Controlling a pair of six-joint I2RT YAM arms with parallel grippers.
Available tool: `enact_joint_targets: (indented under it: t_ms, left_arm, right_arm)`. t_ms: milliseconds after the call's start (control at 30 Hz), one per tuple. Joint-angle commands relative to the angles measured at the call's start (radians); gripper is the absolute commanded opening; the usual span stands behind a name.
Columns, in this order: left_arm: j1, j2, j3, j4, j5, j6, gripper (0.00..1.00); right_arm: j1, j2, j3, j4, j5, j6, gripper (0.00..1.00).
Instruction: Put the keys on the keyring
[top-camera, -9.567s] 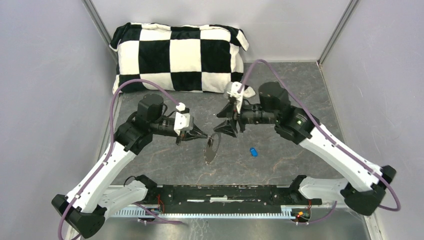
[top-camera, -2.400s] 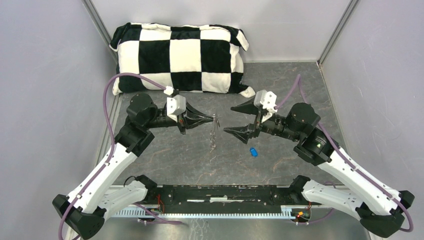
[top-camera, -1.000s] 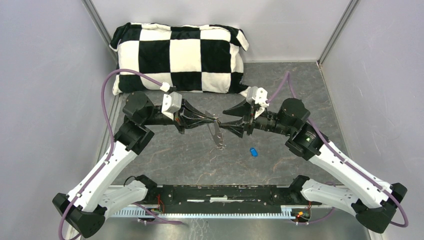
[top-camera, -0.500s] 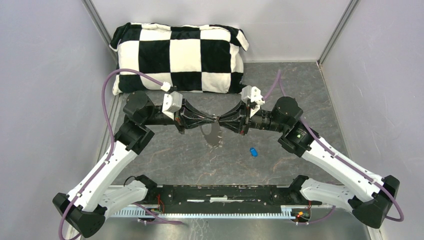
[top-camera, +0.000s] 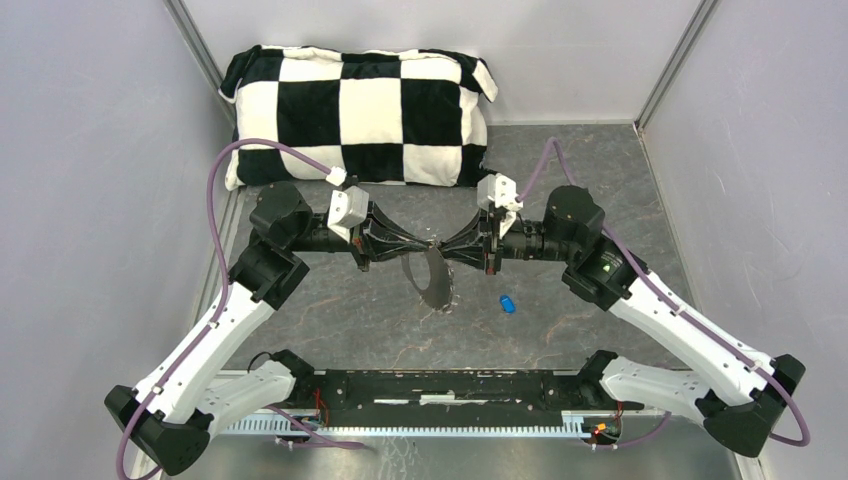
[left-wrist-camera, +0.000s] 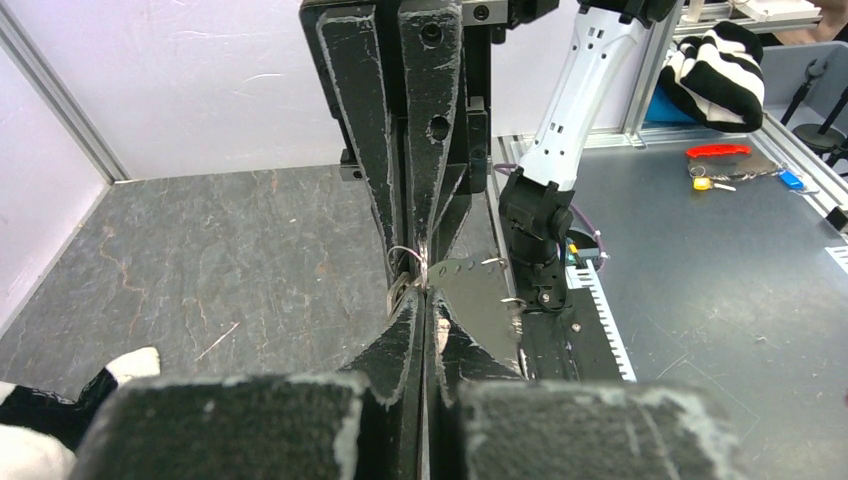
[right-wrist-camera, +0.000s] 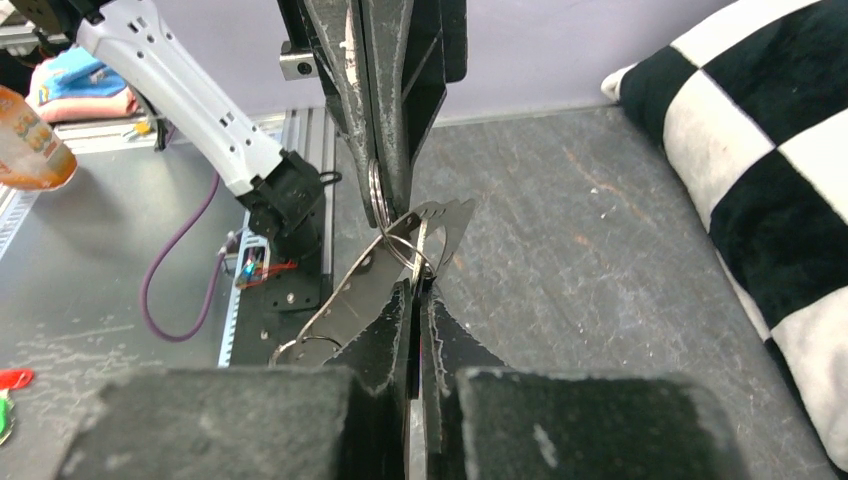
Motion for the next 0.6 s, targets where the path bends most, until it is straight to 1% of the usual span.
enact_joint_targets:
  t_ms: [0,167,267,400,567]
  left_arm:
    - [-0.001,-0.007,0.042,0.014,-0.006,0.053,0.02]
    - [-0.002,-0.004,0.043,0.009,0.004,0.058,0.02]
    - [-0.001,-0.004,0.049,-0.019,0.021,0.091,0.02]
    - [-0.001,-0.007,0.053,-0.056,0.025,0.118,0.02]
    - [-0.001,-0.006,0.049,-0.063,0.03,0.133,0.02]
  right_arm:
    - [0.004,0.046,0.095,-0.139,-0.099,-0.046,0.02]
    - [0.005,0.081,0.118,-0.147,-0.158,-0.032,0.01]
    - [0.005,0.103,0.153,-0.21,-0.17,-0.06,0.01]
    - [0.006,0.098,0.136,-0.231,-0.201,-0.072,0.01]
    - [0.007,0.09,0.127,-0.238,-0.238,-0.069,0.01]
